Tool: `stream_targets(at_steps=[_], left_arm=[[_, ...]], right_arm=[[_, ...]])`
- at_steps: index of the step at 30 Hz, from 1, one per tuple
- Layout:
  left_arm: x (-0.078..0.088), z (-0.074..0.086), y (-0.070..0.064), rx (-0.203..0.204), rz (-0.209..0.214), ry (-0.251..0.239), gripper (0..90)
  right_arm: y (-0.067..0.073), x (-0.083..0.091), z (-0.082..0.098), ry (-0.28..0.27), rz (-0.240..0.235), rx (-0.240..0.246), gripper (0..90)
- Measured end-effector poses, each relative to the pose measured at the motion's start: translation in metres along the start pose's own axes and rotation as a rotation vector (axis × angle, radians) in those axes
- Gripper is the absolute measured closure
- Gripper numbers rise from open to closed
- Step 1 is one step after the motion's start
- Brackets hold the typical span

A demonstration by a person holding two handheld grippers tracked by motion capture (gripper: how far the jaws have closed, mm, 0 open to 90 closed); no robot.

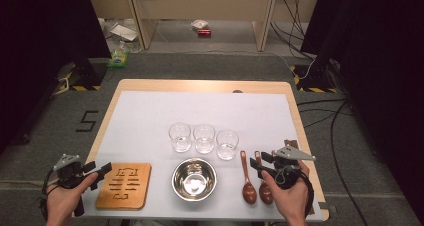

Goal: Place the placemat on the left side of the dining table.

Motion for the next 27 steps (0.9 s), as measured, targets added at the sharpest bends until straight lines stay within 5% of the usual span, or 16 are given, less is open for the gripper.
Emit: stream_targets(at_steps=[7, 17, 27], left_arm=[[-0.001, -0.002, 0.0, 0.004, 0.006, 0.003, 30.4], [0.004, 0.005, 0.0, 0.01, 0.04, 0.02, 30.1], [0.001, 0.005, -0.004, -0.006, 0.05, 0.047, 30.1]], right_arm=[[0.015, -0.017, -0.004, 0.026, -0.056, 0.037, 48.4], [0.055, -0.041, -0.017, 0.062, -0.144, 0.127, 47.8], [0.111, -0.085, -0.032, 0.111, -0.296, 0.224, 47.5]])
Point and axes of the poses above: each handheld gripper's, and its own axes: x roughly backward along the jaws, z roughly out of its underside, y roughly to its left, the point moved 3 cm from there along -x, roughly forward along the jaws, and after that the axes turned 10 degrees about -z, right-handed, at the moved point
